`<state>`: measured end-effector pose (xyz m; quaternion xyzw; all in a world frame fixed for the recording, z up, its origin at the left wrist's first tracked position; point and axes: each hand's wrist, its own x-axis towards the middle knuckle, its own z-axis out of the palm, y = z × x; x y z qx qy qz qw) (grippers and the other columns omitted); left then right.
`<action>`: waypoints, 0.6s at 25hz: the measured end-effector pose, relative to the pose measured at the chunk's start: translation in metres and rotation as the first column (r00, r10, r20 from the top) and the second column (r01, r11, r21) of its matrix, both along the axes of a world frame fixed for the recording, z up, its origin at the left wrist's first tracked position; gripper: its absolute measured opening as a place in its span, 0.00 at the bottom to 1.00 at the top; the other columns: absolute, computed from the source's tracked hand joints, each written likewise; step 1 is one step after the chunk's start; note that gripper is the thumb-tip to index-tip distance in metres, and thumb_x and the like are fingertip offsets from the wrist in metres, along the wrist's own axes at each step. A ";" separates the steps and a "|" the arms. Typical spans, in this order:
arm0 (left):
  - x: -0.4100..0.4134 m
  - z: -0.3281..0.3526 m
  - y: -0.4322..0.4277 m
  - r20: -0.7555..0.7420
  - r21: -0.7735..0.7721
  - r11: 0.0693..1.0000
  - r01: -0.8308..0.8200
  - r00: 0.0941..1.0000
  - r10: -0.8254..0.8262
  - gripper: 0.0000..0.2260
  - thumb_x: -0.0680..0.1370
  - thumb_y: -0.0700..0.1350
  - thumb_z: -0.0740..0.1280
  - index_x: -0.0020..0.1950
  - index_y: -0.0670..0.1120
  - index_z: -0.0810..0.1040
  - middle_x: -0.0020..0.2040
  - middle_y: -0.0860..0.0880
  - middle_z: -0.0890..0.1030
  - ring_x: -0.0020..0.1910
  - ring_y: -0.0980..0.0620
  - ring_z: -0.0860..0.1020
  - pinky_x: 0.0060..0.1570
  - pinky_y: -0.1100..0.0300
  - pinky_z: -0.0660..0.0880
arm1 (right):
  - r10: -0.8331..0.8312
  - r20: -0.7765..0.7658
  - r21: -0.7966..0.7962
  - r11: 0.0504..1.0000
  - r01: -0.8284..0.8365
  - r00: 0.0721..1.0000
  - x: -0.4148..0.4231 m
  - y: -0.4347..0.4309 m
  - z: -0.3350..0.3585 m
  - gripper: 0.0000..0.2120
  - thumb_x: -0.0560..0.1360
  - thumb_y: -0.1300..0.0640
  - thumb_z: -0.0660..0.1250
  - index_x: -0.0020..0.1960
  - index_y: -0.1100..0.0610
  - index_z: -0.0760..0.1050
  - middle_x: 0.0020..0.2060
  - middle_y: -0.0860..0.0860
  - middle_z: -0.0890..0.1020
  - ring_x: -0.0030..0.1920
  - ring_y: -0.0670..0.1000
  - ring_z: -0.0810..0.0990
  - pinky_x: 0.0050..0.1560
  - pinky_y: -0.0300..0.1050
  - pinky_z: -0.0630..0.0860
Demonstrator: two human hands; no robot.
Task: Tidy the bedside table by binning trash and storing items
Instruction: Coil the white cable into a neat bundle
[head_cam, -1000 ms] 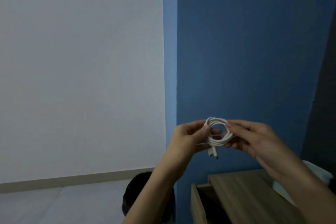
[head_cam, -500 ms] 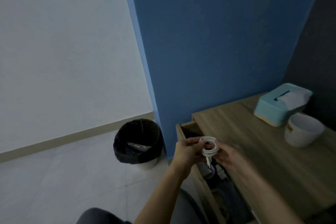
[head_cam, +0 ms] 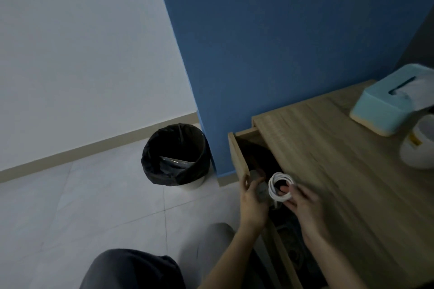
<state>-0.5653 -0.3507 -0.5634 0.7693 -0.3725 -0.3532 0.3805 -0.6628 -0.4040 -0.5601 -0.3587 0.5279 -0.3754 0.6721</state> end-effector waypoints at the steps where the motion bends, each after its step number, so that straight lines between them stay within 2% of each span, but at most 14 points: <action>1: -0.002 -0.005 -0.001 0.021 -0.002 1.000 -0.025 0.999 0.025 0.27 0.74 0.40 0.69 0.71 0.50 0.65 0.77 0.48 0.51 0.76 0.48 0.55 0.68 0.64 0.58 | -0.011 -0.011 -0.024 1.000 0.011 1.000 0.002 0.000 -0.003 0.13 0.77 0.65 0.59 0.38 0.54 0.76 0.28 0.49 0.83 0.30 0.38 0.82 0.31 0.30 0.78; 3: -0.001 -0.012 -0.004 0.005 0.026 0.996 -0.087 0.996 0.086 0.33 0.72 0.40 0.72 0.73 0.53 0.60 0.77 0.46 0.51 0.75 0.47 0.58 0.63 0.66 0.60 | -0.041 -0.064 -0.101 0.994 0.034 0.997 0.006 0.003 -0.011 0.14 0.76 0.65 0.60 0.38 0.51 0.77 0.30 0.47 0.83 0.32 0.40 0.82 0.35 0.31 0.78; 6: 0.013 -0.019 -0.010 -0.133 0.060 0.991 -0.117 0.983 0.124 0.42 0.69 0.43 0.75 0.74 0.58 0.53 0.73 0.43 0.65 0.68 0.45 0.70 0.59 0.61 0.70 | -0.052 -0.139 -0.183 0.983 0.026 0.989 0.019 0.005 -0.023 0.12 0.77 0.62 0.61 0.42 0.49 0.77 0.30 0.42 0.84 0.36 0.44 0.81 0.40 0.34 0.78; 8: 0.017 -0.019 -0.010 -0.174 0.085 0.987 -0.138 0.973 0.151 0.41 0.71 0.45 0.73 0.74 0.60 0.50 0.68 0.42 0.72 0.64 0.45 0.74 0.56 0.59 0.72 | -0.052 -0.114 -0.152 0.988 0.035 0.992 0.029 0.006 -0.029 0.09 0.78 0.62 0.58 0.48 0.56 0.77 0.34 0.46 0.83 0.35 0.44 0.82 0.36 0.30 0.78; 10: 0.016 -0.020 -0.007 -0.178 0.087 0.983 -0.159 0.969 0.173 0.42 0.72 0.45 0.72 0.75 0.60 0.47 0.67 0.43 0.73 0.63 0.45 0.74 0.55 0.59 0.71 | -0.052 -0.079 -0.074 0.996 0.046 0.996 0.033 0.004 -0.034 0.10 0.79 0.63 0.56 0.54 0.64 0.75 0.41 0.56 0.81 0.39 0.47 0.82 0.34 0.29 0.78; 11: 0.018 -0.021 -0.005 -0.195 0.092 0.981 -0.170 0.963 0.185 0.43 0.72 0.44 0.72 0.75 0.60 0.46 0.67 0.43 0.73 0.64 0.45 0.74 0.57 0.57 0.71 | -0.046 -0.073 -0.037 0.998 0.044 0.996 0.034 0.002 -0.039 0.11 0.79 0.64 0.56 0.55 0.66 0.74 0.41 0.58 0.81 0.41 0.50 0.82 0.34 0.30 0.79; 14: 0.030 -0.028 0.005 -0.232 0.136 0.970 -0.201 0.946 0.228 0.44 0.72 0.42 0.71 0.76 0.59 0.44 0.69 0.42 0.72 0.65 0.43 0.73 0.61 0.53 0.72 | 0.027 -0.124 0.053 0.998 -0.021 0.992 0.044 -0.003 -0.053 0.10 0.78 0.64 0.56 0.51 0.64 0.75 0.32 0.52 0.84 0.32 0.45 0.83 0.29 0.35 0.79; 15: 0.034 -0.030 0.008 -0.232 0.144 0.967 -0.211 0.943 0.240 0.43 0.72 0.42 0.71 0.76 0.58 0.45 0.70 0.43 0.72 0.66 0.44 0.73 0.63 0.52 0.73 | 0.070 -0.163 0.079 0.995 -0.057 0.984 0.049 -0.005 -0.059 0.09 0.78 0.64 0.57 0.50 0.64 0.76 0.33 0.53 0.85 0.32 0.48 0.83 0.30 0.39 0.79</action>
